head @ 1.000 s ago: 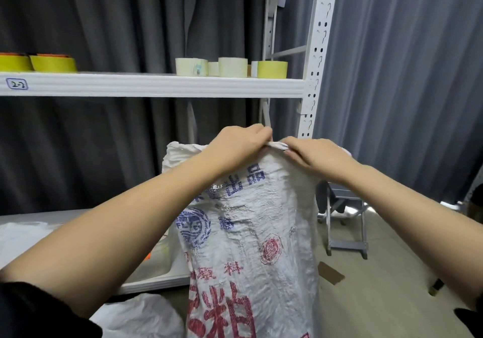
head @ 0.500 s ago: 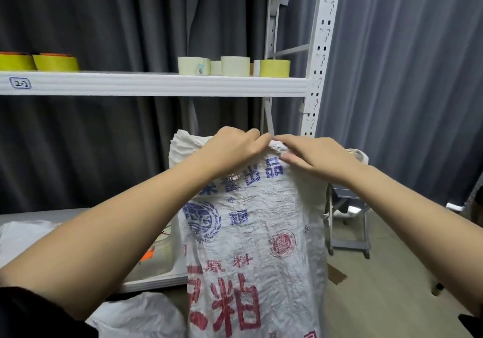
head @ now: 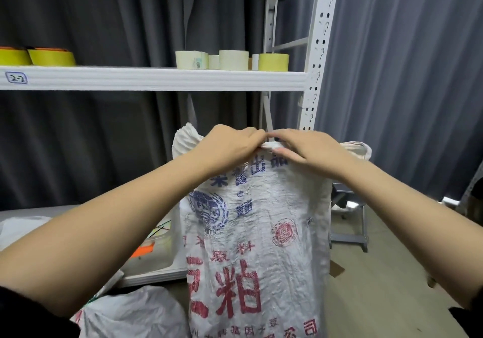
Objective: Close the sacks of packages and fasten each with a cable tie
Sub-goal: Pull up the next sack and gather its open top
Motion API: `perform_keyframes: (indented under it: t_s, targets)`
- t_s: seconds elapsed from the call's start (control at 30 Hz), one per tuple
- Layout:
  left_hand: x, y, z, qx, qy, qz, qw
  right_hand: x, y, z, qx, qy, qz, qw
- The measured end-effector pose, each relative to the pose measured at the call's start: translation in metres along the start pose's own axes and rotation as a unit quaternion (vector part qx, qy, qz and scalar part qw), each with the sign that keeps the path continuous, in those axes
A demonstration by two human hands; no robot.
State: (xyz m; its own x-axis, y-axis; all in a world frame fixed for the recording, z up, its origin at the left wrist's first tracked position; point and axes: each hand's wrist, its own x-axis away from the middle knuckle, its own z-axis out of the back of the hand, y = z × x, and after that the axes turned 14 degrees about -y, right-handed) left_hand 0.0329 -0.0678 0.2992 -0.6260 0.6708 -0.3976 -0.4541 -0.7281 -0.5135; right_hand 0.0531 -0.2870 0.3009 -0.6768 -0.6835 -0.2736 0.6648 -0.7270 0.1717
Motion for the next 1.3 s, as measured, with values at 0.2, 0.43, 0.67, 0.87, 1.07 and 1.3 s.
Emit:
perform_keyframes:
  t_s: [0.2,0.43,0.67,0.87,1.07,1.3]
  targets:
    - [0.010,-0.014,-0.002,0.050,-0.093,0.039,0.994,0.002,0.003,-0.005,0.117,0.052,0.014,0.992]
    - [0.024,-0.025,-0.013,0.068,-0.056,0.018,0.996,0.010,0.012,-0.017,0.192,0.133,0.031,0.972]
    - [0.025,-0.027,-0.010,0.005,0.030,-0.011,0.999,0.012,0.011,-0.014,0.149,0.150,0.040,0.977]
    - [0.018,-0.016,-0.005,-0.071,-0.001,-0.025,0.997,-0.009,-0.022,0.000,-0.077,-0.072,0.008,0.994]
    - [0.026,-0.023,0.002,0.267,-0.202,0.063,0.940,0.002,-0.012,-0.016,0.118,0.101,0.040,0.987]
    - [0.034,-0.019,0.003,0.007,-0.174,0.033,0.984,0.005,-0.011,-0.019,0.113,0.116,0.059,0.985]
